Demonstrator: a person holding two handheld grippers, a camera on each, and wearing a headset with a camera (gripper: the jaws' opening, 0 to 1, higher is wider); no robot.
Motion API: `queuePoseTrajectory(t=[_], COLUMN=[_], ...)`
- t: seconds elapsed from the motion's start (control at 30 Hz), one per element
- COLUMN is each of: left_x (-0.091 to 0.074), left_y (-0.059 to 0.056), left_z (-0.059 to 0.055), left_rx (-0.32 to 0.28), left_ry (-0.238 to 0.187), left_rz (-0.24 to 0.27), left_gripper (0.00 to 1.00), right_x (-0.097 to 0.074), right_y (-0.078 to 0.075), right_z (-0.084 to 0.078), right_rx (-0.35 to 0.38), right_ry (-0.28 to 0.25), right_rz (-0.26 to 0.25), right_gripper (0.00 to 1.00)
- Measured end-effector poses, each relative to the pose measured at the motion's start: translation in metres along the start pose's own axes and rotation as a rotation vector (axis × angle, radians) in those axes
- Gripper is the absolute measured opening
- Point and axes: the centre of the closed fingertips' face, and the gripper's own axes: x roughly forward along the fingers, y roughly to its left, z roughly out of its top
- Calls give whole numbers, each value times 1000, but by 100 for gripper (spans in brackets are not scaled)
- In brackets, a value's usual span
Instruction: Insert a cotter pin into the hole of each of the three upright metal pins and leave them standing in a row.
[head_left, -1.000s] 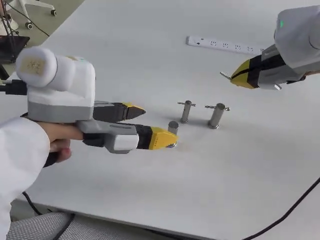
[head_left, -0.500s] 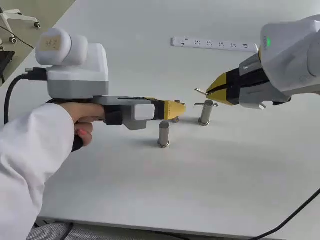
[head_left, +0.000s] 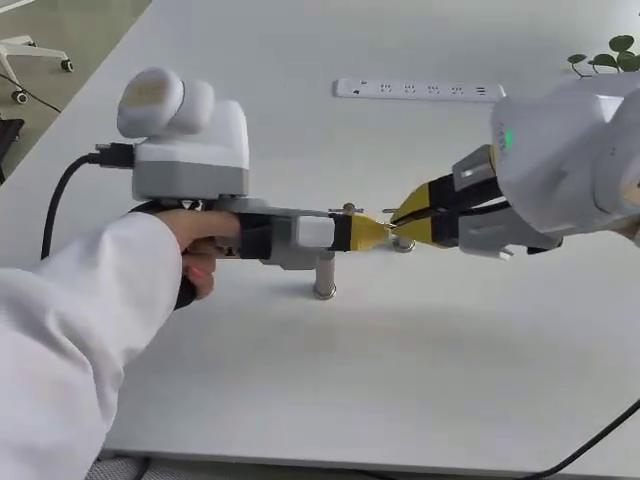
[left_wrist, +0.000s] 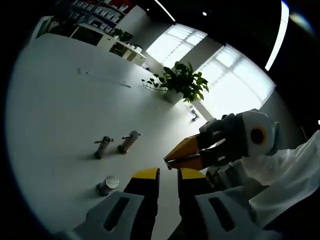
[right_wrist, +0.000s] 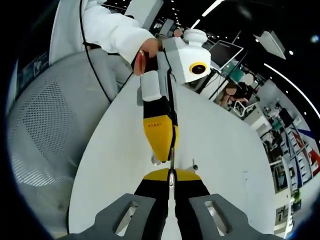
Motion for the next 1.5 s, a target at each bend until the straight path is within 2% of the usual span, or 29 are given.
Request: queuePoseTrajectory(t=[0.17, 0.53, 0.67, 0.87, 1.1, 1.2, 1.27, 1.5], left_x=[1, 6, 7, 7, 5, 5, 5, 2], left_y=[1, 1, 2, 0, 1, 0, 0, 0], left_z=[3, -6, -6, -11, -12, -11, -14, -15], left_rx=[-19, -25, -38, -38, -83, -59, -68, -55], left_ry=[-7, 23, 15, 29, 30, 23, 39, 39], left_rz=[11, 25, 28, 18, 30, 32, 33, 42], left_gripper=[10, 5, 5, 1, 1, 0, 0, 0], right_x=[-1, -2, -2, 0, 2, 2, 3, 4], right_y=[7, 10, 11, 13, 13, 12, 15, 16], right_z=[3, 2, 3, 3, 2, 2, 2, 0], right_rx=[3, 9, 7, 2, 10, 18, 32, 38], right_ry=[-4, -4, -4, -2, -7, -11, -17, -7], right_rz=[2, 0, 2, 4, 5, 2, 15, 12], right_gripper=[0, 0, 0, 0, 0, 0, 0, 0])
